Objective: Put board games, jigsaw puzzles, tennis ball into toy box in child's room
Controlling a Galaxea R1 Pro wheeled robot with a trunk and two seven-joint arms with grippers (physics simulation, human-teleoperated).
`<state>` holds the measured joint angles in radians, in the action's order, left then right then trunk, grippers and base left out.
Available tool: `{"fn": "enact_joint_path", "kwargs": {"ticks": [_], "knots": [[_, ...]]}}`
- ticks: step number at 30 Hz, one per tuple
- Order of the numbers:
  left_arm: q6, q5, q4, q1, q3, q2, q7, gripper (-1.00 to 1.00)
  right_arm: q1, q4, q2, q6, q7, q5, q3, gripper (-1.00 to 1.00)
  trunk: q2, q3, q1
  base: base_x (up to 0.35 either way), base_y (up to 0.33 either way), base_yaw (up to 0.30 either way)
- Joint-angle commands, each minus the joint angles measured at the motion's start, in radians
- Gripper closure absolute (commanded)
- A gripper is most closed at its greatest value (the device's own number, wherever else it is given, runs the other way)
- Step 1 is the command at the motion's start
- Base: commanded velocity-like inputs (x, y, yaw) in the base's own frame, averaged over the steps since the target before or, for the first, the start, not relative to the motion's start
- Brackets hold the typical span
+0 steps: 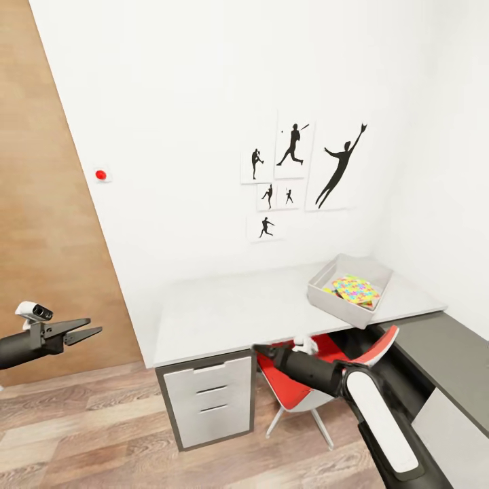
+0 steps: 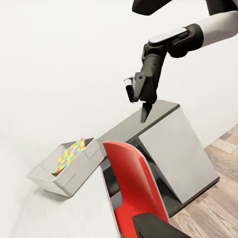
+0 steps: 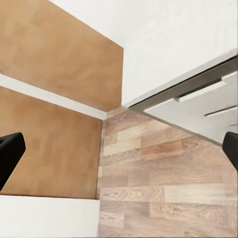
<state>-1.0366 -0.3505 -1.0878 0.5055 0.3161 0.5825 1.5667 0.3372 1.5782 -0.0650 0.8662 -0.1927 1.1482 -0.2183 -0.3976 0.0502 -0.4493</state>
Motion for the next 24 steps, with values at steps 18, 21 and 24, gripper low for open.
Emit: {"fn": "enact_joint_path", "kwargs": {"ticks": [18,21,24], "knots": [[0.047,0.081,0.174,0.011,-0.010,-0.031,-0.138,-1.00,0.199,-0.494,0.240,0.181,-0.432,-0.135,-0.112,-1.00,-0.002,0.002,-0.001,-0.002,0.000,0.000],[0.066,0.108,0.197,0.016,-0.010,-0.076,-0.306,-1.00,0.200,-0.514,0.240,0.178,-0.432,-0.159,-0.111,-1.00,-0.002,0.002,-0.001,0.000,0.000,0.000],[0.074,0.120,0.208,0.017,-0.011,-0.113,-0.464,-1.00,0.201,-0.581,0.240,0.177,-0.427,-0.168,-0.109,-1.00,-0.002,0.002,-0.001,0.000,0.000,0.000]]}}
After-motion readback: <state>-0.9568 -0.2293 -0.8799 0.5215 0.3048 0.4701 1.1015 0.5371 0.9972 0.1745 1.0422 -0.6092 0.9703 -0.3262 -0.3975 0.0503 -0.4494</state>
